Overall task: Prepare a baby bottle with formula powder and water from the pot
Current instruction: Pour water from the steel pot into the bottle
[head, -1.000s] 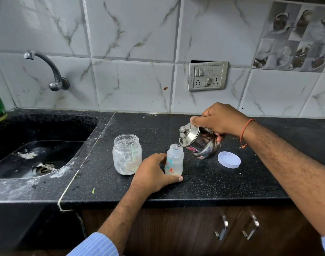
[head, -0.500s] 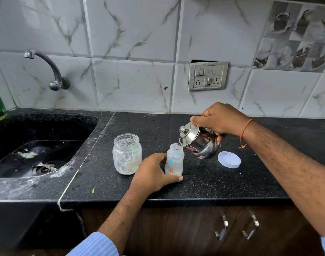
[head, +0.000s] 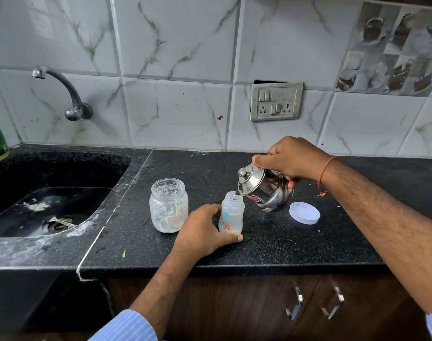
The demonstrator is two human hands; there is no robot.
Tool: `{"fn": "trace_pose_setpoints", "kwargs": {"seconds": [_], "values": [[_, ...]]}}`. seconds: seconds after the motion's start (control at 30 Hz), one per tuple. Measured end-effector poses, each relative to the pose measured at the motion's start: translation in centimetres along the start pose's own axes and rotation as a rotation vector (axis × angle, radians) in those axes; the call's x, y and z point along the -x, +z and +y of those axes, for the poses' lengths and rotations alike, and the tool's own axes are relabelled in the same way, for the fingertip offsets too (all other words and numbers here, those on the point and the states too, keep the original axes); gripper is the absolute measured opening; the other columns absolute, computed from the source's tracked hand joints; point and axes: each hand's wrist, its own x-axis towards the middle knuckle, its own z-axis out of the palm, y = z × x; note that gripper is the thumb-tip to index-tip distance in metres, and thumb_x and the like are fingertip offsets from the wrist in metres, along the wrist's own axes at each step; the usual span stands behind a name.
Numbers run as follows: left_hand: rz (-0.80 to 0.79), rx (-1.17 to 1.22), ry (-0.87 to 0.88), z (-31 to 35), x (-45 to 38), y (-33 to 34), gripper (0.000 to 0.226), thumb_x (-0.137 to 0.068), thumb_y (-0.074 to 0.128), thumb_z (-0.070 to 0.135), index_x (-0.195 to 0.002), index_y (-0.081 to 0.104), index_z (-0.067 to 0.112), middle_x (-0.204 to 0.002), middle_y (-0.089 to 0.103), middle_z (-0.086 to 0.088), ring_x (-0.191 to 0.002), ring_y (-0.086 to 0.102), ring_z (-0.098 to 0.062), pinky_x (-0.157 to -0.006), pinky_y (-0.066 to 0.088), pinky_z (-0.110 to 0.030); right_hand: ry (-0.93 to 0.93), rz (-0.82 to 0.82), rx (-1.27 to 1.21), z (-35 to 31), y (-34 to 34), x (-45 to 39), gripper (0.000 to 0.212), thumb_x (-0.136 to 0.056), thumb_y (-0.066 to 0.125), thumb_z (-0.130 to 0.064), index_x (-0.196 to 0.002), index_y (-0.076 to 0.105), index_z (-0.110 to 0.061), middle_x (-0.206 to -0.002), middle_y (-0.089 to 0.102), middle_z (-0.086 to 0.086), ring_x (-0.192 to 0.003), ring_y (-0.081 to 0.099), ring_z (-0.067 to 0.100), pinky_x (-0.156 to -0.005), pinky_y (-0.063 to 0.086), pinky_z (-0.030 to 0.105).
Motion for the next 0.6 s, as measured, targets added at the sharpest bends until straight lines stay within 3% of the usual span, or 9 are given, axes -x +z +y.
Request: {"fn": "trace_pose_setpoints", "kwargs": {"seconds": [0.6], "values": [[0.007, -0.022, 0.007, 0.26, 0.14, -0.16, 0.091, -0.058, 0.096, 0.075, -0.133, 0.071, 0.031, -0.116, 0.071, 0.017, -0.102, 0.068, -0.005, -0.093, 0.062, -0.036, -0.001, 0.004, 0.030, -0.33, -0.02, -0.04, 0.050, -0.098, 0.065, -0.054, -0.064, 0.059, -0.018, -0.041, 0.056, -0.001, -0.037, 0.062, 0.018, -0.047, 0.047, 0.022]]}}
